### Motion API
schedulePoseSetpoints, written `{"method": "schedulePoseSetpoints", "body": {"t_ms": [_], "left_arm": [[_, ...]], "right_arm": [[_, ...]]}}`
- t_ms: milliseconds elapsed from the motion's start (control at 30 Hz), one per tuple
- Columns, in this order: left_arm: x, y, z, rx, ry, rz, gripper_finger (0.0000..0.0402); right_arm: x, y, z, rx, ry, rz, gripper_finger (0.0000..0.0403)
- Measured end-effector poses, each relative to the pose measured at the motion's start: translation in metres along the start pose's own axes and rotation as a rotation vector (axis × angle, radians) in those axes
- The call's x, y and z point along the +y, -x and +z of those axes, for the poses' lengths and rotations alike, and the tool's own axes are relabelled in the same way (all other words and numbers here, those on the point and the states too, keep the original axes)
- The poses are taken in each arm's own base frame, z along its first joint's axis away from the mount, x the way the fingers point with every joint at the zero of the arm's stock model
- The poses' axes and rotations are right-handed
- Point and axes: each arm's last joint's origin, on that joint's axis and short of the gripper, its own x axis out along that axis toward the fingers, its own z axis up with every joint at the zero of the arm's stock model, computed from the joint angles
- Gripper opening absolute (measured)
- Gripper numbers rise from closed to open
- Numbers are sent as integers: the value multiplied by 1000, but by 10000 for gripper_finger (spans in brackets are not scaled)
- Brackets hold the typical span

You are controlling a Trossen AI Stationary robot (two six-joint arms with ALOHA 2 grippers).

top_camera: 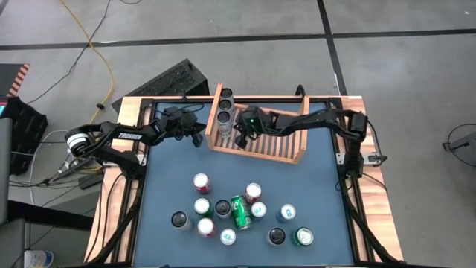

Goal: Place canned beverage on shelf
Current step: Put the white blue soda can on the shelf aligned with the other white blue soda can, then adjust the white blue soda cans on the shelf

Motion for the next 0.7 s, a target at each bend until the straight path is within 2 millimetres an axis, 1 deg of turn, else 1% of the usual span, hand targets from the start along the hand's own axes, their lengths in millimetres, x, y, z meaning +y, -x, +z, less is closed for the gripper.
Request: {"method": "schedulePoseSetpoints", "body": {"t_ms": [33,100,167,233,300,433,567,700], "left_arm": [[0,0,0,2,0,8,0],[0,0,0,2,0,13,0],[0,0,0,4,0,13,0],[0,0,-1,6,0,13,0],[0,0,-1,5,-1,13,0],[0,0,-1,6,-3,13,0],[0,0,-1,6,-5,12,0],[0,0,-1,6,-12,13,0]], "right_arm": [[2,-4,0,-5,2,3,0],[4,-9,-7,32,1,6,0],[6,-15,-7,28,3,10,0],[6,-15,-9,45,5,10,0],[6,-15,-5,23,3,10,0],[6,-9,-4,49,10,5,0],[-4,-2,0,55,5,-92,0],[-18,-6,1,25,-26,-130,0]]}}
